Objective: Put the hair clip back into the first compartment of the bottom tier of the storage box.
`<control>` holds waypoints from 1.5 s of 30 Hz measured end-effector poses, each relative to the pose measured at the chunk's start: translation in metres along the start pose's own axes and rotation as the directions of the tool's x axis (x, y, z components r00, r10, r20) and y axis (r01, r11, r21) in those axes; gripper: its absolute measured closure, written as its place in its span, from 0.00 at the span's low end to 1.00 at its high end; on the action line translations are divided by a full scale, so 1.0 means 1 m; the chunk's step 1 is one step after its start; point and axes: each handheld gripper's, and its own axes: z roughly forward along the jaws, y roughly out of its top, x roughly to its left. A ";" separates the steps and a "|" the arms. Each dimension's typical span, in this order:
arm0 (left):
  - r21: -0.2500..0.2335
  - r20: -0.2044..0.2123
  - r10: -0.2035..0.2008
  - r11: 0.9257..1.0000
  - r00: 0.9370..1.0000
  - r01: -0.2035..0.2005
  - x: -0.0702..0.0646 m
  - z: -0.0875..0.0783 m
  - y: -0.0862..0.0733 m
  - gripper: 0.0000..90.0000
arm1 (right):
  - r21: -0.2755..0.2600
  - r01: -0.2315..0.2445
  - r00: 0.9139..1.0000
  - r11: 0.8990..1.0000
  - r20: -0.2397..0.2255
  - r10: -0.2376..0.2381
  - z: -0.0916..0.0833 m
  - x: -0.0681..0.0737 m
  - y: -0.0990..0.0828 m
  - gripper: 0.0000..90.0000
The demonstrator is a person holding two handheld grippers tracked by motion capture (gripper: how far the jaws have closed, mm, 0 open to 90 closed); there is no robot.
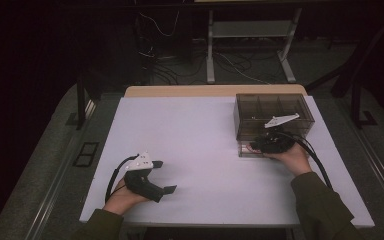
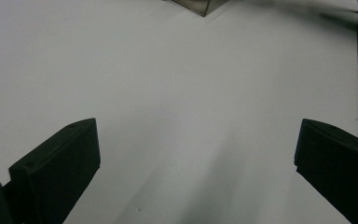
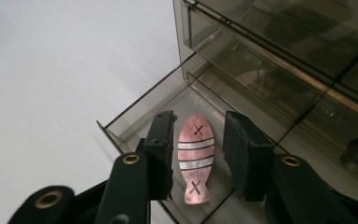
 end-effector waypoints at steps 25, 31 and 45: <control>-0.002 -0.013 -0.007 1.000 1.000 0.007 0.002 0.001 0.002 0.00 | -0.083 -0.009 1.000 0.996 -0.008 0.008 -0.036 0.007 -0.017 0.49; 0.001 -0.011 -0.007 1.000 1.000 0.007 0.002 0.001 0.001 0.00 | -0.123 -0.006 1.000 0.992 0.012 0.008 -0.044 0.014 -0.020 0.44; -0.001 -0.012 -0.002 1.000 1.000 0.002 0.001 0.000 0.000 0.00 | -0.172 -0.017 0.999 0.985 0.026 0.022 -0.062 0.024 -0.042 0.35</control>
